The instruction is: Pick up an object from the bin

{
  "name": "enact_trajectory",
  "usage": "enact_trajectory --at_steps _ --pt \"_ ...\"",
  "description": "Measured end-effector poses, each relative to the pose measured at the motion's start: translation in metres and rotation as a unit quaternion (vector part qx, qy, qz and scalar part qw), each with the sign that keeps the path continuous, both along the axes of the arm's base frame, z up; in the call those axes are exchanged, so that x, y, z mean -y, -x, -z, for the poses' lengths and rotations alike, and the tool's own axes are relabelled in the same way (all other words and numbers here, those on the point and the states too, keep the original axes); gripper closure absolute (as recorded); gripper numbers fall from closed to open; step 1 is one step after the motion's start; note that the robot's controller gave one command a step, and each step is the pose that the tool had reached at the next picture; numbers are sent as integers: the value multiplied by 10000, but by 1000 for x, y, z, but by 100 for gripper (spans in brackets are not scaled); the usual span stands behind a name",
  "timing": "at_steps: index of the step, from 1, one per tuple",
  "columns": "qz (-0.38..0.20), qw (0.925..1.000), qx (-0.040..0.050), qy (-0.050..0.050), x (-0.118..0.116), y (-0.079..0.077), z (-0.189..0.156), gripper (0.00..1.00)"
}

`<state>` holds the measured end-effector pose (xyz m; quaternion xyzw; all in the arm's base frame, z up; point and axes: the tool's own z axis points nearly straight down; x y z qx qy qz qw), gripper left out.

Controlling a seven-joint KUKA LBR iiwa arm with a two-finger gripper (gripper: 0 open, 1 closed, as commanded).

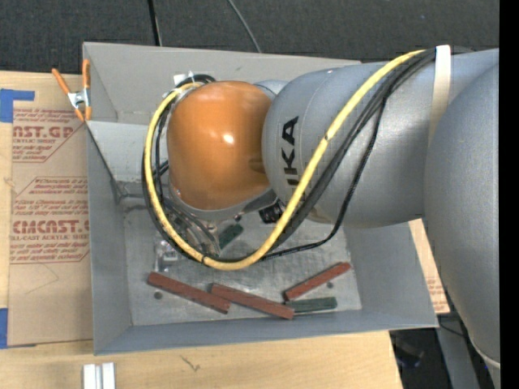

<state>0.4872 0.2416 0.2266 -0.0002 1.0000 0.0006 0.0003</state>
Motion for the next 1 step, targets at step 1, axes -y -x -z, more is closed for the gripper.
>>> enact_trajectory --at_steps 1 --pt "-1 10000 0 0 0 0 0 0"
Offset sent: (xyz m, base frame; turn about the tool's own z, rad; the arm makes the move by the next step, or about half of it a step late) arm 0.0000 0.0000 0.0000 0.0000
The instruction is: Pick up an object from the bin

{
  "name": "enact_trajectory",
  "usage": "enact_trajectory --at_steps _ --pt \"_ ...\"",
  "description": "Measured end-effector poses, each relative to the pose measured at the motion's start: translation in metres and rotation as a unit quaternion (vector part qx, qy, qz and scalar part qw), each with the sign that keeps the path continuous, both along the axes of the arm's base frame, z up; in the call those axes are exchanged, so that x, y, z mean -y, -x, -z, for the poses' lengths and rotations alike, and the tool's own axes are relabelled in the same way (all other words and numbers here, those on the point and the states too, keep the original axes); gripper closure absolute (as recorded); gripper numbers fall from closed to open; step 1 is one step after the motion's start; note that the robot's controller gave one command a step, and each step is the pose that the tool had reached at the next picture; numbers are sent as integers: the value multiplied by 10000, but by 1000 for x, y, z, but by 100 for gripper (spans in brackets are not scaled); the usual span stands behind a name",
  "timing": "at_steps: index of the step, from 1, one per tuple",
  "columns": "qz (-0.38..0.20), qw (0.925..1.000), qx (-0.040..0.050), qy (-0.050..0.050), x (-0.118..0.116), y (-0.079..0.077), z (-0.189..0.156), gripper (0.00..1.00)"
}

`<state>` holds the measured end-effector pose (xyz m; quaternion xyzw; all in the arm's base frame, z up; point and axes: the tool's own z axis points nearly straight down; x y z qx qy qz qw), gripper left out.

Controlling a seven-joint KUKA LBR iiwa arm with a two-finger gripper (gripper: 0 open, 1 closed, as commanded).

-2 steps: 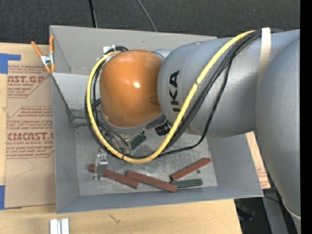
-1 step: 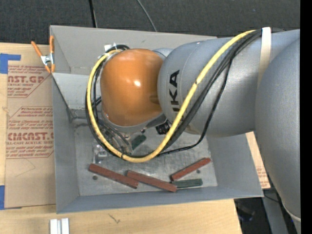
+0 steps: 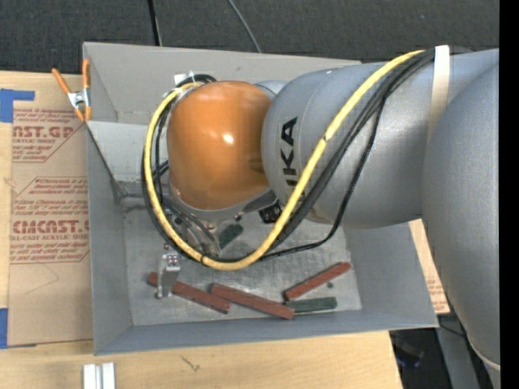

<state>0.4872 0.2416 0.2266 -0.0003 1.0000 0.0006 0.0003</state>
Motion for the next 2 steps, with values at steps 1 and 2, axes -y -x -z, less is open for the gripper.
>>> enact_trajectory --at_steps 1,2 --pt "0 10000 0 0 0 0 0 0" --pt "6 10000 16 -14 27 0 148 100"
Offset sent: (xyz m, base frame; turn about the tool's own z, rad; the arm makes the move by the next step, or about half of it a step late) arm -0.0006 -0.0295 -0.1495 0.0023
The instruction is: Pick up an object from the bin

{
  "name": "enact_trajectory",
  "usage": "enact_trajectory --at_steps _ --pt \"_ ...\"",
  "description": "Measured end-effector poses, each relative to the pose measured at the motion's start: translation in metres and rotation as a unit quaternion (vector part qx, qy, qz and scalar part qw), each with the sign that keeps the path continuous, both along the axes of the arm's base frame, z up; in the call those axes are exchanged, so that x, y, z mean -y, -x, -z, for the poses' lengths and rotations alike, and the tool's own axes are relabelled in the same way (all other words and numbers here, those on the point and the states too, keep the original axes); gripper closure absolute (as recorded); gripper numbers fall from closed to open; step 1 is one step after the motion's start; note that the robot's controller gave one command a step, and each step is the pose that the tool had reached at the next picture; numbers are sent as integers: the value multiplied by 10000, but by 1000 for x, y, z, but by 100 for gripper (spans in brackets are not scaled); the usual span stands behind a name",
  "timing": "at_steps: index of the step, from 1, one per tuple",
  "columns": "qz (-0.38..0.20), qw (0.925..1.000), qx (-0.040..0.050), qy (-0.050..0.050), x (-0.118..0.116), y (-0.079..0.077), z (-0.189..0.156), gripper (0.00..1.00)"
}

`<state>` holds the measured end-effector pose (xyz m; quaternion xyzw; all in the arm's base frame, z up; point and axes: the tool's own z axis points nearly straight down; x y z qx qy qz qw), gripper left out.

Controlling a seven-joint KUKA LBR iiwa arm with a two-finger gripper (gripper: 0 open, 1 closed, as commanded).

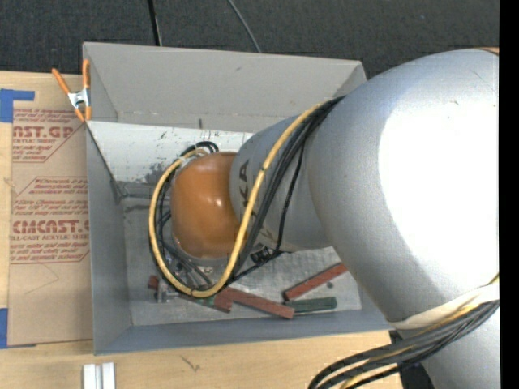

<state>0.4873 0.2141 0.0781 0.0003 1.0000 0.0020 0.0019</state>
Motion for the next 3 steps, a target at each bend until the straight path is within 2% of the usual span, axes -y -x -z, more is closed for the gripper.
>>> enact_trajectory --at_steps 1,2,3 --pt "0 10000 -1 1 0 0 0 100" --pt "-148 9999 -38 29 13 -7 -69 100" --pt "-162 9999 0 14 14 -10 -159 0"
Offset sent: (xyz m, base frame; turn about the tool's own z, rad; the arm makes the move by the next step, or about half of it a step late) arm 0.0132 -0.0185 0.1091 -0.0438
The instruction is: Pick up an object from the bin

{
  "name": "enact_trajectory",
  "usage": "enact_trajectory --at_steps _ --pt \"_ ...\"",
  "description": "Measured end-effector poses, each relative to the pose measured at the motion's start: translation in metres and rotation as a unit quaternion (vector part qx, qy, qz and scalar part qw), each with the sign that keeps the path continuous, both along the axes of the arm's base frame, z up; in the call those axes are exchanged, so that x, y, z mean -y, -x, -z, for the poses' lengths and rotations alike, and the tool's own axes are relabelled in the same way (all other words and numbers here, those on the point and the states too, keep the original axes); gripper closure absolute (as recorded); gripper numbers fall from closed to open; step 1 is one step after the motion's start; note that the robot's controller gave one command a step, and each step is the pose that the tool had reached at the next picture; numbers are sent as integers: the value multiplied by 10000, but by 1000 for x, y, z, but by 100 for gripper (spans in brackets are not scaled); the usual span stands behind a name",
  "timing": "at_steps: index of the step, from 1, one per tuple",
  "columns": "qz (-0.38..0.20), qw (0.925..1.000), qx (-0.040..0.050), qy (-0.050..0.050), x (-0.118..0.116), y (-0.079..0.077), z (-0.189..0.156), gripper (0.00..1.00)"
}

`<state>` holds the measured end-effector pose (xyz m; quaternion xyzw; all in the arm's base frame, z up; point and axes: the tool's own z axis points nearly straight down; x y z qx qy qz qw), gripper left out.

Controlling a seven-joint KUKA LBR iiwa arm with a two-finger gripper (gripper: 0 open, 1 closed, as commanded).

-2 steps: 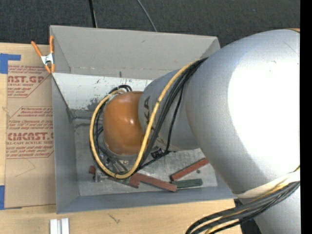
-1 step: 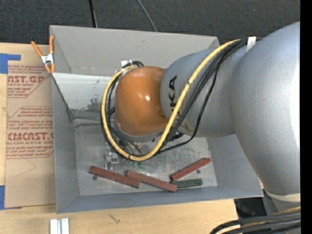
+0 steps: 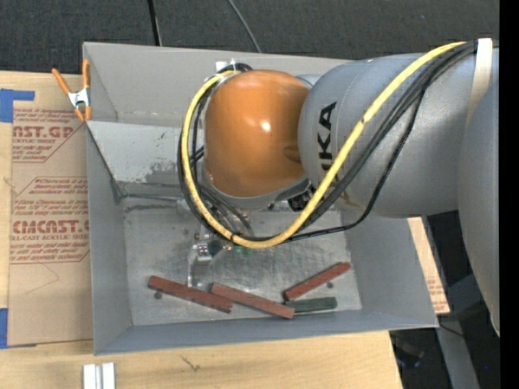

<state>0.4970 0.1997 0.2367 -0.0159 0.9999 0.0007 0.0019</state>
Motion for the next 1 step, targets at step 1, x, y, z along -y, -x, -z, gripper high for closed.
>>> enact_trajectory --at_steps 1 --pt "-3 10000 -11 2 0 1 7 0"
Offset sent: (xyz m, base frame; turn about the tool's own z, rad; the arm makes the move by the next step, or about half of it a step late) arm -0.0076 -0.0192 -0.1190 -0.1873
